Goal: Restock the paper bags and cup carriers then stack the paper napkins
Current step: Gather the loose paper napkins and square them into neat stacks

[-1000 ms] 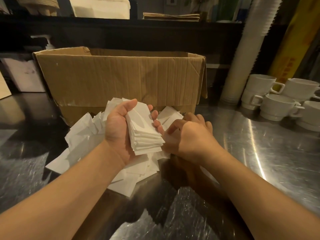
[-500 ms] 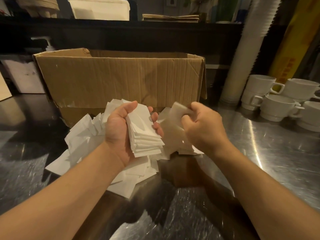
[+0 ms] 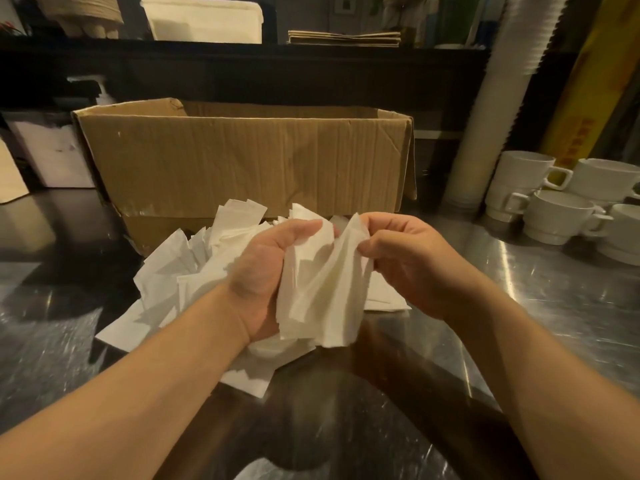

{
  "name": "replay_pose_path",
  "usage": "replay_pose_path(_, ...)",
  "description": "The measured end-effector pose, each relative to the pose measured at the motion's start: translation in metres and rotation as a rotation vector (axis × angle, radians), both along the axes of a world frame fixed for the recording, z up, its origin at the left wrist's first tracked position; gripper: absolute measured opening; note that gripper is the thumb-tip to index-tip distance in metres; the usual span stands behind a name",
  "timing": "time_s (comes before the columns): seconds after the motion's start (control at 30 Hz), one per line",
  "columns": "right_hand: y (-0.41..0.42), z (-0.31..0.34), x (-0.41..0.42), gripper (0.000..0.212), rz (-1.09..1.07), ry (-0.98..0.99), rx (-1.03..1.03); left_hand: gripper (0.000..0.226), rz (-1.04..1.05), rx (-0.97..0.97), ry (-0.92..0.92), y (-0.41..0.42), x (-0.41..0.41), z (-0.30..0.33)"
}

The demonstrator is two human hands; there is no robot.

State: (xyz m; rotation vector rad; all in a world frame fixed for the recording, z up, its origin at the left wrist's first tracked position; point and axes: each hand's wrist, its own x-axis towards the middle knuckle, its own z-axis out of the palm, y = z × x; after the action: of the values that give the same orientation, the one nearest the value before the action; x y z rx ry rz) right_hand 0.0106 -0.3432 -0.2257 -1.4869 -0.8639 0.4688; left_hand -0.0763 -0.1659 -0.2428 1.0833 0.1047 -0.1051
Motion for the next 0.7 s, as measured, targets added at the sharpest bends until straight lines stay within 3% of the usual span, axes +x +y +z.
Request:
replay_pose_path(0.13, 0.008, -0.006, -0.006, 0.011, -0.116, -0.063, -0.030, 0.041, -0.003, 0.063, -0.059, -0.007, -0.003, 0.002)
replay_pose_path(0.27, 0.012, -0.008, -0.008, 0.011, -0.195, -0.057, 0.013, 0.057, -0.055, -0.005, -0.064, -0.007, -0.002, 0.002)
replay_pose_path(0.37, 0.015, -0.009, -0.011, 0.016, -0.218, -0.070, 0.000, 0.051, -0.083, -0.018, -0.090, -0.008, -0.004, 0.001)
replay_pose_path(0.47, 0.017, -0.012, -0.012, 0.028, -0.319, -0.231, -0.026, 0.049, 0.002, 0.029, -0.066, -0.008, -0.004, 0.002)
replay_pose_path(0.53, 0.016, -0.013, -0.011, 0.025, -0.350, -0.373, -0.017, 0.053, 0.031, 0.019, -0.055, -0.006, -0.002, 0.000)
replay_pose_path(0.7, 0.011, -0.012, -0.010, 0.023, -0.248, -0.540, -0.204, 0.048, -0.016, -0.013, -0.041, -0.002, 0.001, -0.003)
